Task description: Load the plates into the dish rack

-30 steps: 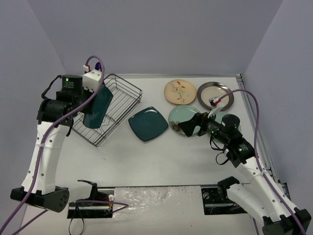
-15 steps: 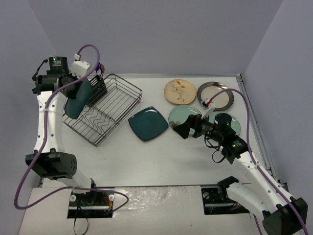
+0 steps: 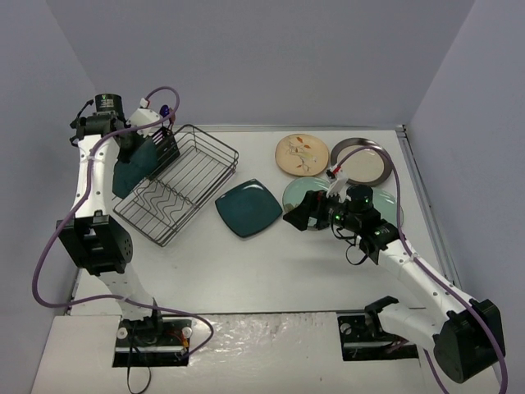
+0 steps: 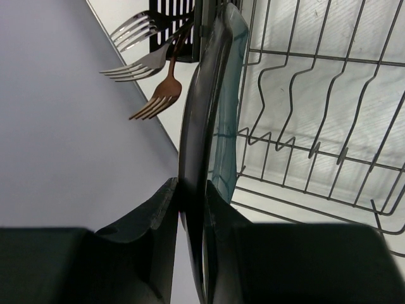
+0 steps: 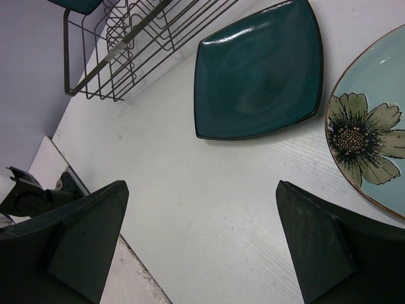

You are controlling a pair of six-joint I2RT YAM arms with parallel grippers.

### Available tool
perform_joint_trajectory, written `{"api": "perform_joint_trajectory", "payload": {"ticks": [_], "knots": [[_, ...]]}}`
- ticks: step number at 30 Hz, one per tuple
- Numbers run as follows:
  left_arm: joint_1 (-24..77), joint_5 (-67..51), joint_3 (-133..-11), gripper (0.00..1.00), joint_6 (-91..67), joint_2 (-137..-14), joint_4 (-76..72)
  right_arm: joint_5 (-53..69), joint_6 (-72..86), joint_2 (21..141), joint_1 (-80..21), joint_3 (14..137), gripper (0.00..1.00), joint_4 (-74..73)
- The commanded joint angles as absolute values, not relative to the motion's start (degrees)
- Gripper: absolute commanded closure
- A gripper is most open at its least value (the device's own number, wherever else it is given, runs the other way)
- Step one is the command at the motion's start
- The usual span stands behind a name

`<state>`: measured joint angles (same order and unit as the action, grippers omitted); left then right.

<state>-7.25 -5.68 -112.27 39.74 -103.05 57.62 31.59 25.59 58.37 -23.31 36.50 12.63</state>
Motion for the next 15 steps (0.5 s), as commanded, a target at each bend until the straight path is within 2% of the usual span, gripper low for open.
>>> {"api": "perform_joint_trajectory", "payload": {"ticks": [1,15], "knots": [[-8.04,-6.19,-118.04,1.00,43.64,-101.16,50.14,34.06,26.46,59.33,-23.64,36.91,0.00,19.69],[-9.85,-11.90,-111.55,1.00,42.01,-103.96,47.02,33.99,26.37,60.57,-23.64,36.74,0.00,20.92]]}}
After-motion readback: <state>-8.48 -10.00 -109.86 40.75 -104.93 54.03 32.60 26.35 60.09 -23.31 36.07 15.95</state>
